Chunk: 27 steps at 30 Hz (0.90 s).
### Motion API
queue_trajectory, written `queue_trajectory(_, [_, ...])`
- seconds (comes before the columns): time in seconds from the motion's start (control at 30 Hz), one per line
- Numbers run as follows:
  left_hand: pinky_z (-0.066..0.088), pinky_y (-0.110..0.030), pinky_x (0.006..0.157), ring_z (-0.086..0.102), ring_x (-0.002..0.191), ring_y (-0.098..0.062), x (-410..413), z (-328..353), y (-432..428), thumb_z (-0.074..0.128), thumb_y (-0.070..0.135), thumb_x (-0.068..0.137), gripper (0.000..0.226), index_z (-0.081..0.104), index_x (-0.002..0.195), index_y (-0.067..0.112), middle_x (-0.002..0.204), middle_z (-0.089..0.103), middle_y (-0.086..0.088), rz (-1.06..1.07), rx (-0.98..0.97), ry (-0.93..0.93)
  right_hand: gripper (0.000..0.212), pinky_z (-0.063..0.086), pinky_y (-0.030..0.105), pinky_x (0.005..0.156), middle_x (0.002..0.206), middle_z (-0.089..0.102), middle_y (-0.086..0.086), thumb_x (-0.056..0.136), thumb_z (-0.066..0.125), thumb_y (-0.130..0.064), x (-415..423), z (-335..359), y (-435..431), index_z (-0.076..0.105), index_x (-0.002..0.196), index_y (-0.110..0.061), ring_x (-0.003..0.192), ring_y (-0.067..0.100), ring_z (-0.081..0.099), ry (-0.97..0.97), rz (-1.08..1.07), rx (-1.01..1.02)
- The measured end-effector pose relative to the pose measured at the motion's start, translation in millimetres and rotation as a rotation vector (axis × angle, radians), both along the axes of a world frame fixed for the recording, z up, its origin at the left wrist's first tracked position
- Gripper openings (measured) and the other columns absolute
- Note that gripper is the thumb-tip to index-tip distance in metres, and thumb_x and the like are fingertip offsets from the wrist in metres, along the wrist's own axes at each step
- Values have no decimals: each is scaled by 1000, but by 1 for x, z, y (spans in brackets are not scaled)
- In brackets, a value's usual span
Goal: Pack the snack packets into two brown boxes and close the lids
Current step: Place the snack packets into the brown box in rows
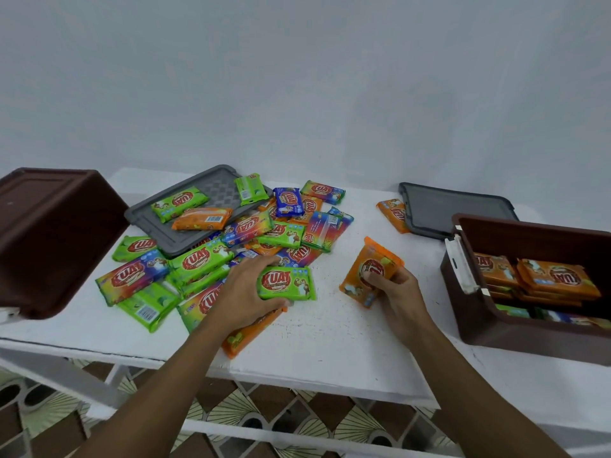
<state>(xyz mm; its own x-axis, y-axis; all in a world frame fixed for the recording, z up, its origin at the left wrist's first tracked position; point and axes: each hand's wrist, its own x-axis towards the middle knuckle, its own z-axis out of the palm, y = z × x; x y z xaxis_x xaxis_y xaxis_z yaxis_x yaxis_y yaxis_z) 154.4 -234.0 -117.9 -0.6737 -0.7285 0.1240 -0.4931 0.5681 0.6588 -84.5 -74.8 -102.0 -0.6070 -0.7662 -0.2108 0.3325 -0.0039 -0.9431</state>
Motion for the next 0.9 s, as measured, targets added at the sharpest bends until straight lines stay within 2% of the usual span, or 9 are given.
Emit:
queue_trajectory(0.1, [46, -45, 99, 46, 115, -13, 1, 1, 0, 79, 63, 62, 86, 44, 136, 37, 130, 50, 9, 1, -10, -3, 45, 58, 44, 84, 110, 73, 2, 76, 73, -22, 6, -5, 7, 62, 119, -16, 99, 25, 71, 23, -3, 18])
queue_trajectory(0.27, [41, -43, 102, 42, 116, -11, -2, 7, 4, 69, 67, 62, 86, 44, 138, 33, 131, 48, 7, -17, -57, -73, 26, 58, 34, 80, 111, 70, -4, 89, 64, -29, 9, 1, 10, 62, 115, -27, 98, 16, 69, 205, 74, 108])
queue_trajectory(0.33, [35, -43, 105, 39, 119, -12, -7, 14, 2, 65, 69, 65, 89, 43, 141, 30, 131, 45, 7, -55, -140, -208, 15, 57, 25, 72, 110, 71, -5, 90, 64, -29, 13, 5, 9, 63, 105, -32, 92, 12, 70, 321, 153, 164])
queue_trajectory(0.4, [35, -43, 104, 39, 123, -16, -16, 25, -1, 68, 69, 66, 93, 40, 144, 26, 132, 42, 6, -101, -241, -406, 10, 57, 24, 74, 113, 69, -5, 92, 63, -33, 15, 10, 4, 61, 102, -34, 90, 10, 70, 480, 243, 282])
queue_trajectory(0.53, [45, -40, 97, 46, 124, -19, -34, 48, 3, 73, 63, 67, 93, 34, 144, 25, 139, 47, 2, -127, -311, -568, 41, 54, 35, 91, 128, 57, -5, 99, 52, -34, 17, 40, -6, 44, 137, -23, 107, 15, 62, 666, 356, 470])
queue_trajectory(0.67, [52, -33, 82, 57, 104, -14, -50, 61, 6, 76, 53, 71, 84, 36, 140, 28, 130, 55, 2, -123, -146, -463, 45, 53, 34, 88, 135, 51, 0, 103, 43, -32, 6, 87, 2, 33, 145, -22, 107, 15, 57, 821, 443, 492])
queue_trajectory(0.77, [45, -31, 94, 52, 119, -17, -69, 75, 7, 67, 59, 79, 79, 35, 144, 30, 143, 48, 3, -192, -32, -311, 45, 53, 36, 87, 125, 50, -1, 101, 45, -33, -16, 125, 17, 36, 144, -23, 108, 19, 58, 933, 409, 482])
queue_trajectory(0.83, [40, -38, 105, 46, 130, -18, -88, 92, 15, 52, 69, 85, 74, 35, 146, 29, 147, 43, 4, -243, 33, -258, 39, 53, 37, 85, 123, 54, -3, 99, 49, -33, -38, 146, 34, 44, 136, -26, 103, 19, 61, 921, 350, 469])
queue_trajectory(0.9, [42, -44, 103, 53, 122, -19, -111, 111, 25, 42, 66, 90, 58, 49, 135, 29, 134, 55, 2, -307, 49, -193, 26, 53, 35, 78, 114, 63, -1, 96, 52, -31, -62, 163, 54, 52, 121, -26, 94, 17, 64, 859, 295, 433])
